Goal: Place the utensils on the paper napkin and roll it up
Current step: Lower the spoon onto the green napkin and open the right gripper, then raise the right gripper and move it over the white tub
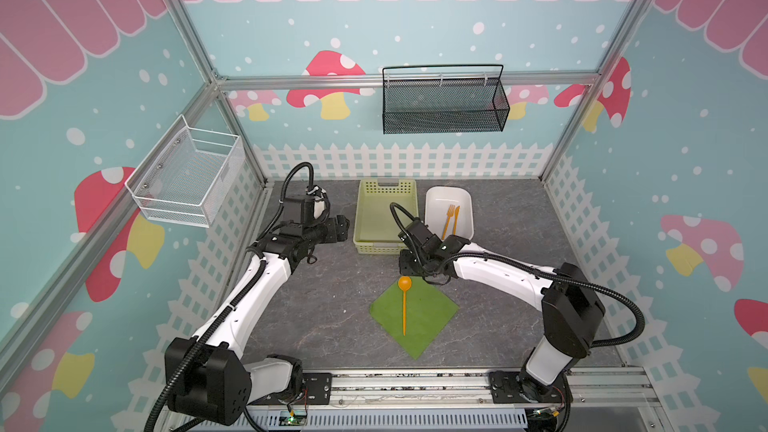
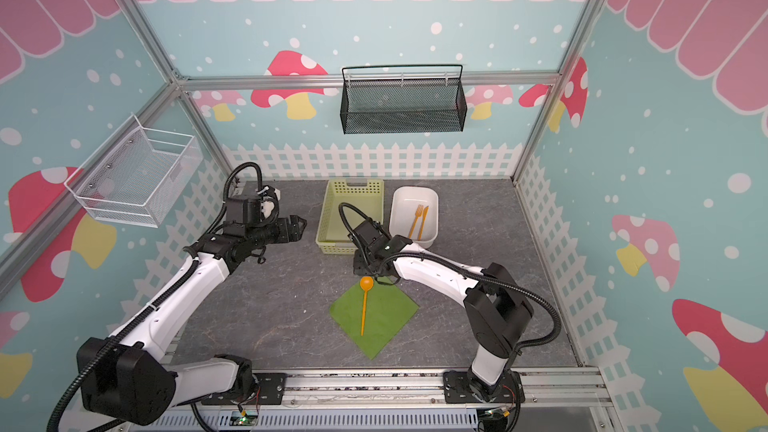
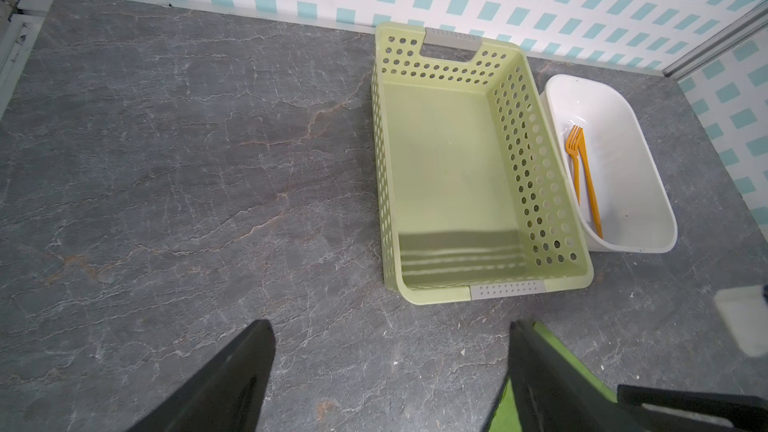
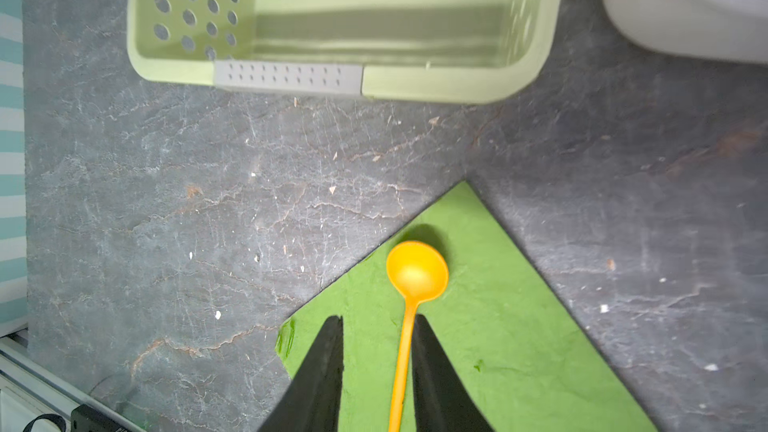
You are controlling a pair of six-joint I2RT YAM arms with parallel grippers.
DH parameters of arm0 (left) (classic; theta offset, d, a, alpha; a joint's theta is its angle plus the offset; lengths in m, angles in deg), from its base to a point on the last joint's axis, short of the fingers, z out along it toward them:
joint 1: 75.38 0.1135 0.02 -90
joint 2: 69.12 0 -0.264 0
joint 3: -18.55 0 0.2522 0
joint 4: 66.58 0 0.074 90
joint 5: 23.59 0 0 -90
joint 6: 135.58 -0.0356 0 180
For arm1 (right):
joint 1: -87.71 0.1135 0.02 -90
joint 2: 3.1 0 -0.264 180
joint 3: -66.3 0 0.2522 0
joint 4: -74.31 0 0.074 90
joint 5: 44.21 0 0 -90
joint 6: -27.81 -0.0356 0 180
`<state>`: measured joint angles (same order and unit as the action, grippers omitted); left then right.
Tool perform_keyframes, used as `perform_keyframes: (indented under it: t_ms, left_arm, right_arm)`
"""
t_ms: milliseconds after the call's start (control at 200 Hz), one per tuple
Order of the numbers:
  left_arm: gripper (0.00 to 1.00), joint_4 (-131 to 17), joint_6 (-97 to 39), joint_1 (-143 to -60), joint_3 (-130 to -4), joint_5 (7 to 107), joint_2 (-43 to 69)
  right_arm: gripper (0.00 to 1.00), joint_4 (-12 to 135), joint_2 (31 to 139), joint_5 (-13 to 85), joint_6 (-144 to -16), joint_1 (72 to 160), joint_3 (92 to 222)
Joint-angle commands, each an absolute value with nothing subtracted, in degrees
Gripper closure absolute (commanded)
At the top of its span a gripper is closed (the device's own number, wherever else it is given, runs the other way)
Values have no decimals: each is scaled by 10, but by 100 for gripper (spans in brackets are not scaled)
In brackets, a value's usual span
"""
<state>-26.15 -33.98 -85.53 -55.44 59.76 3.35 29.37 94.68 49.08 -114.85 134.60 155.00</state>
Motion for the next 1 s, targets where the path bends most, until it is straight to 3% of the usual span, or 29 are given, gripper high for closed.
perform_keyframes:
  t_ms: [0,540,996]
  left_arm:
    - [10,-268,-349,-853,-545,607,38]
    - [10,-321,-338,-853,-518,585,1]
    - [10,-327,-351,-857,-507,604,-18]
  right_arm:
    - [69,252,965,488,-1101,1321,1588]
    - [70,189,1015,489,-996,1181,1686]
    - [71,166,1141,507,-966,1097,1798]
